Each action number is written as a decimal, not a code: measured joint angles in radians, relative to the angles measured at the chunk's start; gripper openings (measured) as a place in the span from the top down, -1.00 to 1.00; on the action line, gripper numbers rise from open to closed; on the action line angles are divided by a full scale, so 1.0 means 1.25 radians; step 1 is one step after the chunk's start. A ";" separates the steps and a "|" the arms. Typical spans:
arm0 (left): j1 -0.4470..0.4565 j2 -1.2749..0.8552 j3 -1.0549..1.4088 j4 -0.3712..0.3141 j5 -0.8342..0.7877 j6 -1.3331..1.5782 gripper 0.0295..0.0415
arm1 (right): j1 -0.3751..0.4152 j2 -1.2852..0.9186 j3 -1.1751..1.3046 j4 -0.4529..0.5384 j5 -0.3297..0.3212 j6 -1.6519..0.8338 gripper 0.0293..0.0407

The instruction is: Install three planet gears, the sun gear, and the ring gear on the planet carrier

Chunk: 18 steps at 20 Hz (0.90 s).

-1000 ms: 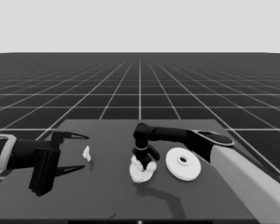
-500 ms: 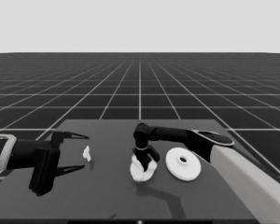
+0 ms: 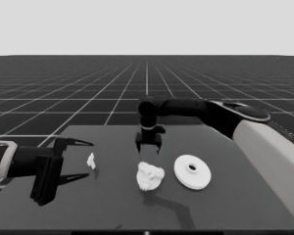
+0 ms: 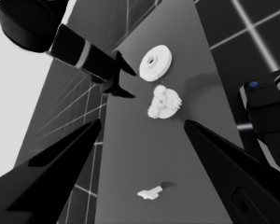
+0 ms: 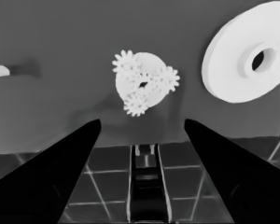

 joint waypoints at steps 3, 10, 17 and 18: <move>0.000 0.000 0.000 0.000 0.000 0.000 -0.49 | 0.016 0.002 -0.009 0.017 0.000 -0.055 -0.61; 0.000 0.000 0.000 0.000 0.000 0.000 -0.49 | -0.423 -0.935 0.923 -0.533 0.298 -0.866 -0.63; 0.000 0.000 0.000 0.000 0.000 0.000 -0.49 | 0.017 -0.697 0.631 -0.016 0.066 -0.450 -0.75; 0.000 0.000 0.000 0.000 0.000 0.000 -0.49 | 0.045 -0.606 0.450 0.020 0.031 -0.408 -0.68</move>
